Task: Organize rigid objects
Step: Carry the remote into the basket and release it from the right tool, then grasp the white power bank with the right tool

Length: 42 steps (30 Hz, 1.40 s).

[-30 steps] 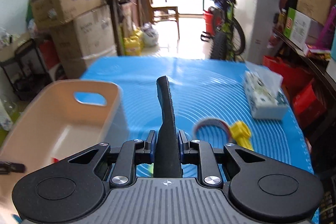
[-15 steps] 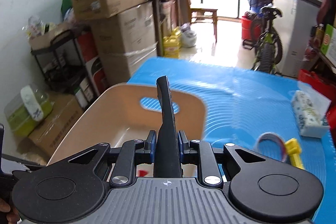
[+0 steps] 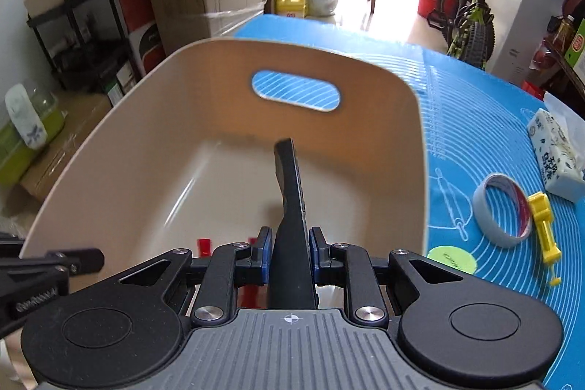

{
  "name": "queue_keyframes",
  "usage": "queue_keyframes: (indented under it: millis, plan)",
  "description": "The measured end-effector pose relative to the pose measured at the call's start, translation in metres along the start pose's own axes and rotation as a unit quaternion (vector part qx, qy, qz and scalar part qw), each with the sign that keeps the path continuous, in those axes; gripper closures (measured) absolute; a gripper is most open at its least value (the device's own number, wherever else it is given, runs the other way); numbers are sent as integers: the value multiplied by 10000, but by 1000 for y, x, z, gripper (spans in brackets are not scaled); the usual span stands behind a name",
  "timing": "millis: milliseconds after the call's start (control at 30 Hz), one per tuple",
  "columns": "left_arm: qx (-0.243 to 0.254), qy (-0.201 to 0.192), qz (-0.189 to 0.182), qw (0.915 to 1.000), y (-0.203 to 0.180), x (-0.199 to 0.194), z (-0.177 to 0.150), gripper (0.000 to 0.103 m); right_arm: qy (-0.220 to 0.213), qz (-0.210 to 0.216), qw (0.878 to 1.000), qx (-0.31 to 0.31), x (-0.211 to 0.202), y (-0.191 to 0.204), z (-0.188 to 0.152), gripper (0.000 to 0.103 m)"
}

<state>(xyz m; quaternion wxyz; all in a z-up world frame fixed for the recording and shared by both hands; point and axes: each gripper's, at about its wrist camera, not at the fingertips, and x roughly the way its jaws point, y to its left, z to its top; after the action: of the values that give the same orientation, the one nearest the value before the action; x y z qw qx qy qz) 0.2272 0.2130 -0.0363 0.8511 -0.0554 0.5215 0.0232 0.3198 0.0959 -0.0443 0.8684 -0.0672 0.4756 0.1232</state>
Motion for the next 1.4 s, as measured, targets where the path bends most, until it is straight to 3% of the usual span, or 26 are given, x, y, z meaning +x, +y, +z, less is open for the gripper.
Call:
queue_keyframes:
  millis: [233,333,500,567,633,833,967,1233,1400]
  plan:
    - [-9,5,-8,10000,-1,-1,1,99,486,-3,9987,-153,12,9,-4,72]
    - [-5,8,6,10000,-1,-1,1,99,419,54,9990,-146,6,7,-5,60]
    - [-3,8,14,10000,-1,0,1,99,16,309,9992,-269,-19,2,-5,47]
    - [-4,8,12,10000,-1,0,1,99,-169,361,9991,-150,-35,-4,-4,34]
    - [-8,9,12,10000,-1,0,1,99,-441,458,9980,-19,-53,-12,-3,33]
    - [-10,9,9,10000,-1,0,1,99,-1241,285,9915,269,-94,-47,-12,25]
    - [-9,9,9,10000,-1,0,1,99,-1626,77,9853,511,-105,-85,-23,14]
    - [-8,10,16,10000,-1,0,1,99,-1367,-426,9850,967,-83,-147,-49,13]
    - [-11,9,13,10000,-1,0,1,99,-1102,-392,9885,961,-55,-155,-67,13]
